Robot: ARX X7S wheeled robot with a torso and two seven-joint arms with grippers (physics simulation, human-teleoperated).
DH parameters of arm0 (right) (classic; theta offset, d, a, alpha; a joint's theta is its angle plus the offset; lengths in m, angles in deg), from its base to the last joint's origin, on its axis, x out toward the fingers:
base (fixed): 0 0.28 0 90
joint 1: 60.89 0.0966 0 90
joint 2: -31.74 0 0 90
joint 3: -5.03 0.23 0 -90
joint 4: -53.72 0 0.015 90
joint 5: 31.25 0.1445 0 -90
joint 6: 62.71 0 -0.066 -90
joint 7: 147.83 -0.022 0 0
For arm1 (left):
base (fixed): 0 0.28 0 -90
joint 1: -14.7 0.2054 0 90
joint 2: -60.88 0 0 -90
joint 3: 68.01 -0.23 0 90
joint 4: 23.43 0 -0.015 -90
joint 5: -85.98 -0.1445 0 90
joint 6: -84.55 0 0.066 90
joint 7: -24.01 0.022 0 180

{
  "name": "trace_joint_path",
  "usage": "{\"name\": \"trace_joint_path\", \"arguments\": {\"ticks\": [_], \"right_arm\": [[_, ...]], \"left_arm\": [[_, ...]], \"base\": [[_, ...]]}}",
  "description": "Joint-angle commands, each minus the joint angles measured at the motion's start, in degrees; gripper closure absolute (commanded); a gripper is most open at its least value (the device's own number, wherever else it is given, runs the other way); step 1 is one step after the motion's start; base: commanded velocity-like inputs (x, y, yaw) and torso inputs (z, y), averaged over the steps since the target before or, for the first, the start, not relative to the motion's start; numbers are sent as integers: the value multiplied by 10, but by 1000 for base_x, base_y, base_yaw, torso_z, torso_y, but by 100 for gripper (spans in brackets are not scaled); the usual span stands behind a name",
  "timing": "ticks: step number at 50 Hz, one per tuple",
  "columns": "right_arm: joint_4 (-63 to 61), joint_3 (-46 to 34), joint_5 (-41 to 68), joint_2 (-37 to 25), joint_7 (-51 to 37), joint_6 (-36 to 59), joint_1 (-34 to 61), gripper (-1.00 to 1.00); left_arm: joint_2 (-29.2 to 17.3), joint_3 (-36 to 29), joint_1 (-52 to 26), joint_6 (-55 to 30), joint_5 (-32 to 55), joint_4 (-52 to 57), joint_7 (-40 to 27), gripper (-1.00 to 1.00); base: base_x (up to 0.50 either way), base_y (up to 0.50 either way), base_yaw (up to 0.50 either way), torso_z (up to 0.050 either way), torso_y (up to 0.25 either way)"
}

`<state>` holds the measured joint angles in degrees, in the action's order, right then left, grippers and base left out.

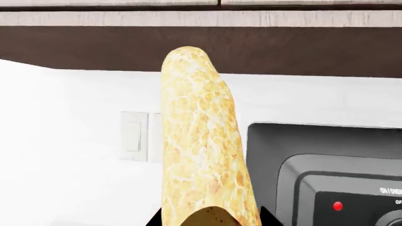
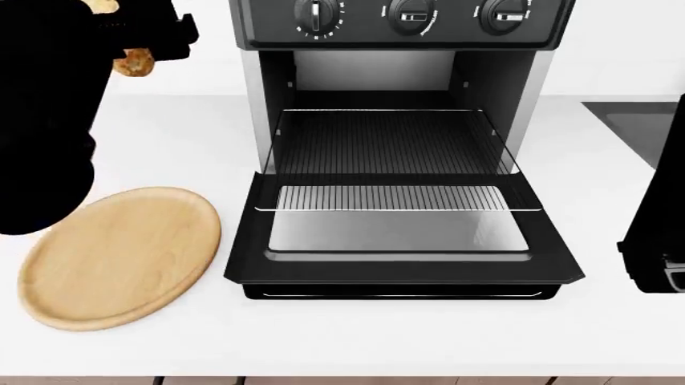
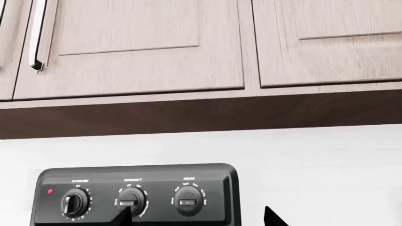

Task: Place the baguette on the rack of the toaster oven.

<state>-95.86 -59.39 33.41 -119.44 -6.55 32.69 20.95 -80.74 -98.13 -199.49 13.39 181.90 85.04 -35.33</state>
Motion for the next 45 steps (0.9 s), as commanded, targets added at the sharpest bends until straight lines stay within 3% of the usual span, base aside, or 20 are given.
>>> {"name": "trace_joint_path", "arguments": {"ticks": [1, 7, 13, 22, 27, 34, 45], "right_arm": [[3, -3, -7, -19, -11, -26, -19, -100], [3, 4, -10, -21, -12, -31, -31, -100], [0, 15, -10, -27, -15, -40, -45, -100], [-2, 35, -16, -36, -17, -68, -85, -100], [-2, 55, -20, -43, -17, -91, -121, -100], [2, 51, -24, -46, -17, -102, -128, -100], [10, 25, -40, -47, -21, -111, -123, -100]], "left_arm": [[0, 3, -22, -21, -37, -7, 73, 100], [3, 4, -28, -31, -61, -15, 80, 100], [-25, 3, -52, -51, -88, 0, 92, 100], [-39, 14, -90, -107, -100, 7, 110, 100], [-47, 50, -103, -171, -121, 7, 134, 100], [-27, 77, -94, -214, -197, -15, 172, 100], [13, 82, -78, -242, -247, -40, 240, 100]], "base": [[0, 0, 0, 0, 0], [0, 0, 0, 0, 0], [0, 0, 0, 0, 0], [0, 0, 0, 0, 0], [0, 0, 0, 0, 0], [0, 0, 0, 0, 0], [0, 0, 0, 0, 0]]}}
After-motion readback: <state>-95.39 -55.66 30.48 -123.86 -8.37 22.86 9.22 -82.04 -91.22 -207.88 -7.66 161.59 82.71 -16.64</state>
